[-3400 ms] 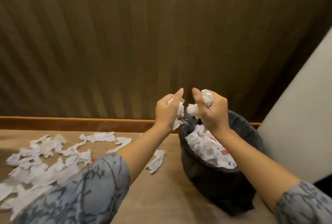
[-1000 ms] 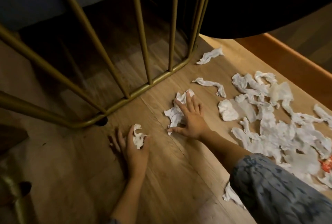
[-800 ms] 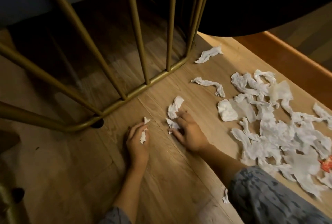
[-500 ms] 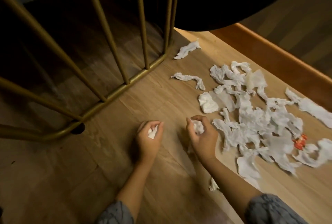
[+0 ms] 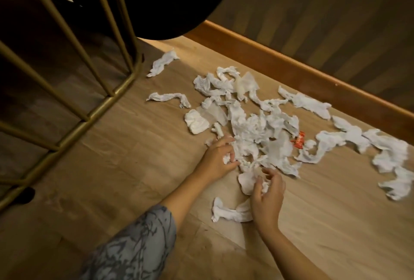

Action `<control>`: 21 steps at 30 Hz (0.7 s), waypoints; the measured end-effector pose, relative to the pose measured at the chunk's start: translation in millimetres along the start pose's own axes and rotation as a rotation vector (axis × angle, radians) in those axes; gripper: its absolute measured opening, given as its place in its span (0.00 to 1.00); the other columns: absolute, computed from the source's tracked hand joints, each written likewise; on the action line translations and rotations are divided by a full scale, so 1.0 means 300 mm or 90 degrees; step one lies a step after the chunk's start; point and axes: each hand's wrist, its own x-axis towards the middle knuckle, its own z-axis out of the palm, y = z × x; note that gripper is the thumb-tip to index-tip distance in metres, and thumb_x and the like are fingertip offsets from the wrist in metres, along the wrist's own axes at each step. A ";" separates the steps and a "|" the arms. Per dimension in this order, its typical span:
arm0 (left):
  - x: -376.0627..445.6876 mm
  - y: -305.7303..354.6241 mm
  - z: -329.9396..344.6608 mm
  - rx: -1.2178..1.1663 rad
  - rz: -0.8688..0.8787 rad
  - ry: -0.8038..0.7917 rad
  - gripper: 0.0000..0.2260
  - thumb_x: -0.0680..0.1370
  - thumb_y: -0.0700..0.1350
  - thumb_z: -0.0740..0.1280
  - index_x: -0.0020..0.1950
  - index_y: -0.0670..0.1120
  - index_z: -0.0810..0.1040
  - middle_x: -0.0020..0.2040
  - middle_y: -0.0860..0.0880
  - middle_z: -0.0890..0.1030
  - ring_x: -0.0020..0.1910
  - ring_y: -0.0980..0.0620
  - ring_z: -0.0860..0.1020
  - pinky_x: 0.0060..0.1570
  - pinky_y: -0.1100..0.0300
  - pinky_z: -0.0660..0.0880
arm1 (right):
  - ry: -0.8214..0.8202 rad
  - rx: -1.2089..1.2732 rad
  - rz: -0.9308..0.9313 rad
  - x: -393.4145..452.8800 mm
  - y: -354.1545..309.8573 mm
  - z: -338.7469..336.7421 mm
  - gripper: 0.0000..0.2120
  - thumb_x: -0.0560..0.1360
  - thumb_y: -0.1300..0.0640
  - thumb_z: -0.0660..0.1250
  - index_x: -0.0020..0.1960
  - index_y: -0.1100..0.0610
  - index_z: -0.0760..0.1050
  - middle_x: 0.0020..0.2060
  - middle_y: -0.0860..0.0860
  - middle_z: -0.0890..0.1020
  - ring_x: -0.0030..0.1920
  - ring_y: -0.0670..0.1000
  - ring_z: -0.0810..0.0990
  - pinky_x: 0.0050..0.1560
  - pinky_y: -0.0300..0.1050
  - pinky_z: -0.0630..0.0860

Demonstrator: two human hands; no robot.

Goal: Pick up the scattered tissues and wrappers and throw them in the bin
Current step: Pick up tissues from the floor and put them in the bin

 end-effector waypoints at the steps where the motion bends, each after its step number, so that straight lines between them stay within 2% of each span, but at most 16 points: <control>1: -0.005 -0.003 0.023 0.020 -0.011 -0.017 0.11 0.68 0.40 0.77 0.35 0.40 0.75 0.64 0.44 0.78 0.70 0.55 0.65 0.71 0.59 0.56 | -0.017 -0.042 -0.007 -0.018 0.021 -0.002 0.15 0.77 0.53 0.58 0.63 0.54 0.72 0.60 0.52 0.77 0.63 0.55 0.71 0.62 0.42 0.63; 2: -0.015 -0.010 0.041 0.043 -0.019 -0.013 0.12 0.68 0.41 0.78 0.35 0.41 0.75 0.60 0.45 0.80 0.71 0.54 0.65 0.72 0.56 0.52 | -0.045 -0.091 -0.023 -0.038 0.038 -0.002 0.19 0.78 0.48 0.57 0.66 0.51 0.71 0.65 0.49 0.74 0.69 0.54 0.68 0.66 0.48 0.60; 3: -0.032 -0.018 0.051 0.065 -0.020 0.010 0.12 0.67 0.42 0.78 0.35 0.42 0.75 0.53 0.46 0.82 0.68 0.54 0.69 0.72 0.52 0.53 | -0.088 -0.132 -0.050 -0.059 0.044 -0.002 0.22 0.78 0.41 0.56 0.69 0.48 0.69 0.69 0.46 0.71 0.73 0.52 0.63 0.70 0.53 0.56; 5: -0.074 -0.026 0.047 0.074 -0.030 0.085 0.12 0.66 0.39 0.77 0.37 0.44 0.73 0.42 0.48 0.79 0.52 0.57 0.74 0.66 0.46 0.66 | -0.199 -0.211 -0.135 -0.091 0.058 0.002 0.33 0.73 0.29 0.57 0.72 0.47 0.67 0.72 0.42 0.66 0.76 0.49 0.56 0.75 0.57 0.45; 6: -0.097 -0.028 0.038 0.067 -0.047 0.130 0.12 0.67 0.38 0.76 0.39 0.44 0.73 0.40 0.49 0.78 0.46 0.56 0.74 0.60 0.49 0.70 | -0.247 -0.239 -0.181 -0.102 0.064 0.006 0.39 0.69 0.25 0.59 0.72 0.48 0.68 0.72 0.42 0.67 0.76 0.49 0.58 0.76 0.58 0.45; 7: -0.119 -0.029 0.028 0.060 -0.067 0.177 0.11 0.67 0.38 0.76 0.41 0.44 0.74 0.40 0.49 0.78 0.43 0.55 0.74 0.55 0.53 0.73 | -0.280 -0.251 -0.223 -0.107 0.071 0.009 0.42 0.66 0.23 0.62 0.70 0.50 0.70 0.70 0.45 0.70 0.74 0.50 0.62 0.75 0.58 0.49; 8: -0.138 -0.027 0.014 0.054 -0.087 0.223 0.12 0.68 0.38 0.76 0.45 0.44 0.75 0.42 0.49 0.79 0.43 0.54 0.75 0.50 0.58 0.75 | -0.294 -0.243 -0.259 -0.111 0.079 0.012 0.41 0.66 0.25 0.65 0.68 0.53 0.72 0.66 0.47 0.73 0.71 0.52 0.67 0.74 0.57 0.55; 10: -0.158 -0.028 -0.018 0.055 -0.097 0.306 0.14 0.68 0.39 0.77 0.52 0.42 0.79 0.47 0.47 0.80 0.45 0.56 0.76 0.47 0.69 0.73 | -0.311 -0.186 -0.304 -0.118 0.100 0.015 0.31 0.73 0.36 0.69 0.68 0.55 0.72 0.58 0.50 0.76 0.62 0.53 0.73 0.67 0.48 0.66; 11: -0.158 -0.030 -0.033 0.069 -0.091 0.341 0.15 0.68 0.39 0.78 0.52 0.41 0.81 0.47 0.47 0.80 0.45 0.58 0.76 0.47 0.74 0.71 | -0.324 -0.158 -0.315 -0.119 0.111 0.013 0.26 0.75 0.43 0.69 0.68 0.54 0.70 0.56 0.50 0.75 0.57 0.53 0.73 0.62 0.44 0.68; 13: -0.144 -0.033 -0.056 0.085 -0.093 0.402 0.14 0.66 0.34 0.78 0.50 0.39 0.84 0.46 0.46 0.77 0.43 0.61 0.73 0.46 0.79 0.69 | -0.337 -0.115 -0.312 -0.117 0.131 0.008 0.22 0.75 0.54 0.70 0.67 0.50 0.68 0.51 0.47 0.72 0.51 0.50 0.73 0.53 0.39 0.68; 15: -0.114 -0.035 -0.077 0.074 -0.126 0.446 0.14 0.65 0.29 0.76 0.47 0.39 0.85 0.49 0.46 0.75 0.44 0.60 0.73 0.46 0.79 0.69 | -0.299 -0.064 -0.285 -0.092 0.126 0.007 0.18 0.72 0.61 0.70 0.61 0.52 0.74 0.47 0.47 0.69 0.46 0.46 0.72 0.46 0.36 0.69; 17: -0.075 -0.032 -0.099 0.058 -0.150 0.455 0.13 0.66 0.28 0.72 0.48 0.41 0.85 0.52 0.46 0.77 0.47 0.54 0.77 0.50 0.75 0.71 | -0.219 -0.028 -0.276 -0.034 0.087 0.010 0.13 0.69 0.64 0.68 0.54 0.56 0.78 0.47 0.49 0.68 0.45 0.40 0.70 0.45 0.29 0.68; 19: -0.023 -0.028 -0.122 0.046 -0.130 0.413 0.13 0.69 0.29 0.70 0.49 0.42 0.85 0.52 0.47 0.81 0.50 0.53 0.79 0.53 0.67 0.75 | -0.168 -0.022 -0.290 0.044 0.031 0.023 0.13 0.68 0.64 0.68 0.52 0.59 0.80 0.52 0.52 0.70 0.50 0.35 0.68 0.48 0.26 0.67; 21: 0.038 -0.032 -0.143 0.049 -0.107 0.357 0.12 0.71 0.31 0.69 0.52 0.42 0.84 0.51 0.47 0.83 0.51 0.53 0.80 0.55 0.61 0.76 | -0.163 -0.043 -0.298 0.127 -0.018 0.052 0.16 0.69 0.60 0.67 0.57 0.58 0.79 0.61 0.55 0.71 0.56 0.41 0.70 0.52 0.32 0.69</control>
